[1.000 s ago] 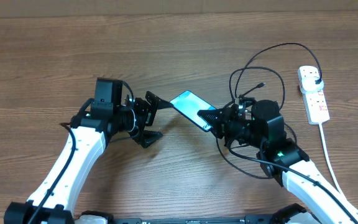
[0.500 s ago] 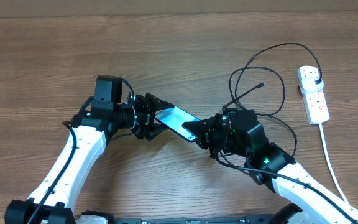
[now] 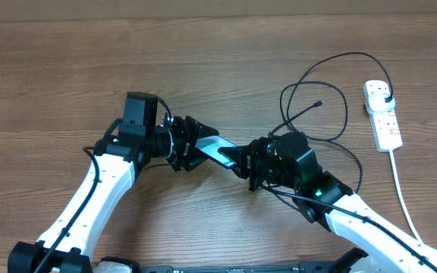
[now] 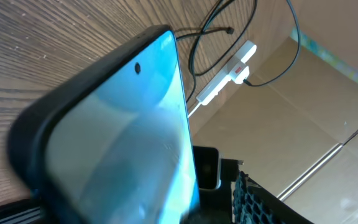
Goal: Plug charger to phone and switch on socket
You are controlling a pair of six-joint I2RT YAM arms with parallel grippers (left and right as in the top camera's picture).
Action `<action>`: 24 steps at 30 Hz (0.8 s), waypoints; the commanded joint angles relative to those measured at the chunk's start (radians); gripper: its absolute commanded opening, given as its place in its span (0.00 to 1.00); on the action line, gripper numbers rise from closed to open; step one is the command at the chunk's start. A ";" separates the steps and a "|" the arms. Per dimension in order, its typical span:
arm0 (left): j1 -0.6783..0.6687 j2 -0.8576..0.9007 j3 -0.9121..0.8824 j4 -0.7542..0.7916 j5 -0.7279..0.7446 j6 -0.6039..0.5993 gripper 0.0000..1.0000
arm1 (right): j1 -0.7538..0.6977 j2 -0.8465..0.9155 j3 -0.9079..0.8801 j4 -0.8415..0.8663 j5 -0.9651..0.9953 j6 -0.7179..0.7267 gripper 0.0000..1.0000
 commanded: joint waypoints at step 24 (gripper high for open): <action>-0.012 0.004 -0.005 0.126 -0.073 -0.131 0.04 | 0.049 -0.006 0.016 0.076 -0.022 0.172 0.38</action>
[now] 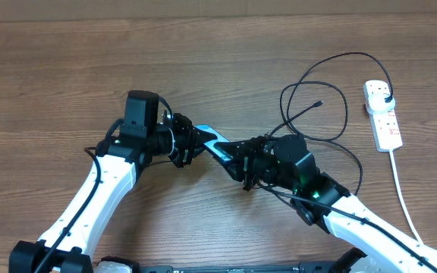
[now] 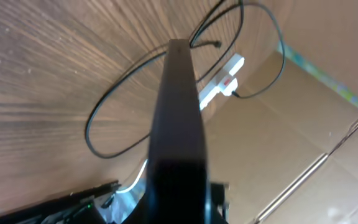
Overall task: Plug charger to phone and switch on socket
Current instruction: 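Release the phone from the right gripper and raise the right arm away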
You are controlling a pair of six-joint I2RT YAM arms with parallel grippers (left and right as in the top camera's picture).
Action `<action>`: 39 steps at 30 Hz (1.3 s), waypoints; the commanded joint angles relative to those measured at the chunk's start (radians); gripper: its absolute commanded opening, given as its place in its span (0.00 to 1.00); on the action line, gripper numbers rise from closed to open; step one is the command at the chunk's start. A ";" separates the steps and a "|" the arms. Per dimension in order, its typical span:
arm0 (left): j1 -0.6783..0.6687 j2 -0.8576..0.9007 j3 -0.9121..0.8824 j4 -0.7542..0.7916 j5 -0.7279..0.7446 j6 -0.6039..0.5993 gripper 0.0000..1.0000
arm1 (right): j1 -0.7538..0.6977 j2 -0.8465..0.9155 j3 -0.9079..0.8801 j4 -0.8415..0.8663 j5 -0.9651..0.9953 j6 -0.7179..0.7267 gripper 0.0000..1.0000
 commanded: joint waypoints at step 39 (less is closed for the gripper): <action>0.182 0.121 0.008 0.032 0.262 0.246 0.04 | -0.547 0.539 0.921 -1.191 0.404 -1.501 1.00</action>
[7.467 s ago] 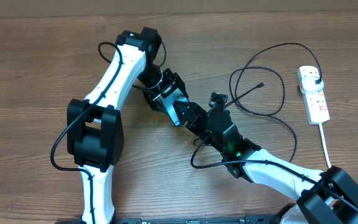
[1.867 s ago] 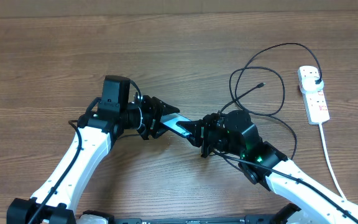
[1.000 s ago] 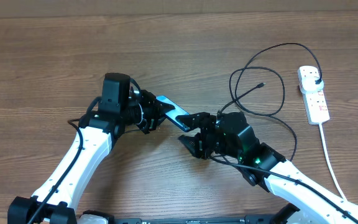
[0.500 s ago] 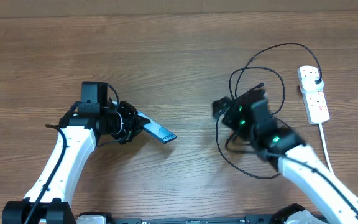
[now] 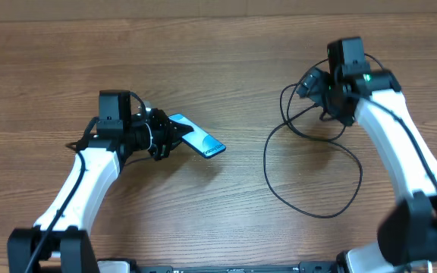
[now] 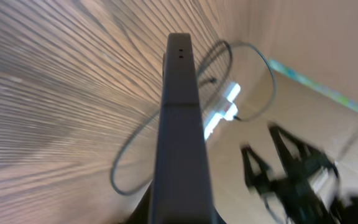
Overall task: Plug charger to phone and switch on socket
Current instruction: 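Release the phone from the right gripper and raise the right arm away, then grasp the black USB-C cable plug with the right gripper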
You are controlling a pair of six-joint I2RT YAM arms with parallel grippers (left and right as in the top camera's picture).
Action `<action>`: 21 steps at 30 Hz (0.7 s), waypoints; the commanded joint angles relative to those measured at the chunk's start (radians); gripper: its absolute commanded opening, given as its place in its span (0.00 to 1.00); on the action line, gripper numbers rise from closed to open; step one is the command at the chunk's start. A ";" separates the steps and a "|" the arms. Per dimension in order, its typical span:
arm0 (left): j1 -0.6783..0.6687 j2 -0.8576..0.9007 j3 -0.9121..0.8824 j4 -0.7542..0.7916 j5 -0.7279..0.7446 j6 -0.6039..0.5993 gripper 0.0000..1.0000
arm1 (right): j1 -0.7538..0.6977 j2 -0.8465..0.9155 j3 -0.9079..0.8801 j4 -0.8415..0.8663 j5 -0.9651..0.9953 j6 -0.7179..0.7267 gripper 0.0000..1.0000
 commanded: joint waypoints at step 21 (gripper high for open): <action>-0.006 0.240 0.010 0.109 0.426 -0.021 0.04 | -0.006 0.321 0.045 0.150 -0.012 0.258 0.63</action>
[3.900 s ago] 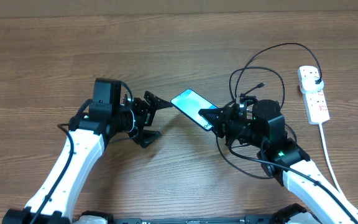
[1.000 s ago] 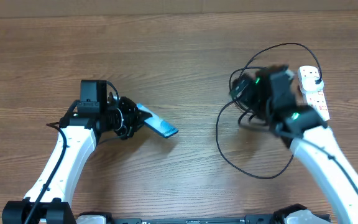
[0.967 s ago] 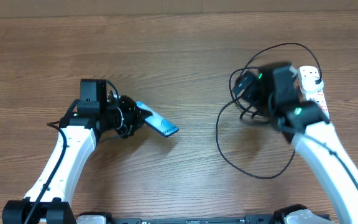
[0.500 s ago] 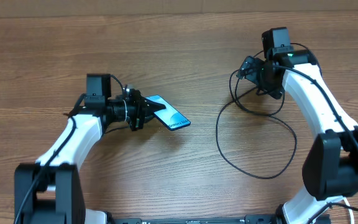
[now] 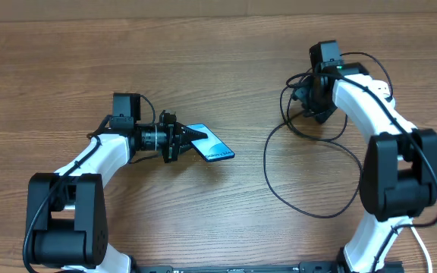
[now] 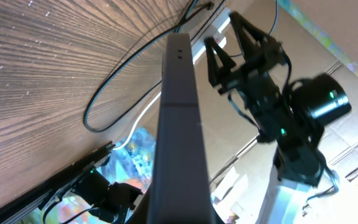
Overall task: Plug charger to phone and switch on socket
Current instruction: 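Grasp the black USB-C cable plug with the right gripper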
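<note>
A dark phone with a blue screen [image 5: 209,145] is held clear of the table, my left gripper [image 5: 179,141] shut on its near end. It runs edge-on up the left wrist view [image 6: 178,124]. The black charger cable [image 5: 309,178] lies in loops on the right. My right gripper [image 5: 304,97] hovers over the far part of those loops, and it shows open in the left wrist view [image 6: 224,30]. Part of the white socket strip [image 6: 199,53] peeks out beside the phone's edge. In the overhead view my right forearm hides it.
The wooden table [image 5: 127,61] stretches bare across the far left. My right arm [image 5: 370,106] crosses the far right corner. A cable loop [image 6: 114,87] lies on the wood between phone and strip.
The phone in my left gripper sits slightly farther right and nearer. My right gripper, still open, has shifted a little left and nearer over the cable loops.
Both grippers met at the phone mid-table, its screen facing the left wrist camera. Then the phone stood edge-on with both still close. Later my right arm was away at the far right over the cable while my left held the phone alone, as now.
</note>
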You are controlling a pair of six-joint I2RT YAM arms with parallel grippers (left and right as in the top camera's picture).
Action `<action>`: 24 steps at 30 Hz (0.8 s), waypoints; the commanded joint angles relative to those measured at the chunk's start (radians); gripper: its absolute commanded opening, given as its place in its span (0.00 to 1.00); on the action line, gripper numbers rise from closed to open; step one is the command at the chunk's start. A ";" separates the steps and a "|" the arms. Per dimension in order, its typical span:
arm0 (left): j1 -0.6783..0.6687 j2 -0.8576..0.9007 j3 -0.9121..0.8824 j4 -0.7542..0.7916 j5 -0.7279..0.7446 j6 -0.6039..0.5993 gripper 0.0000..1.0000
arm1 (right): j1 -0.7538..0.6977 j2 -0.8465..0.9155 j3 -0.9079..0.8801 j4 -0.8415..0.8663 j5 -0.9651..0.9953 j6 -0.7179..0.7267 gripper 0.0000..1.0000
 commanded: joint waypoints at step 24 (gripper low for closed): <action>-0.003 0.001 0.010 0.005 0.138 0.006 0.04 | 0.004 0.195 0.043 -0.021 0.040 0.044 0.04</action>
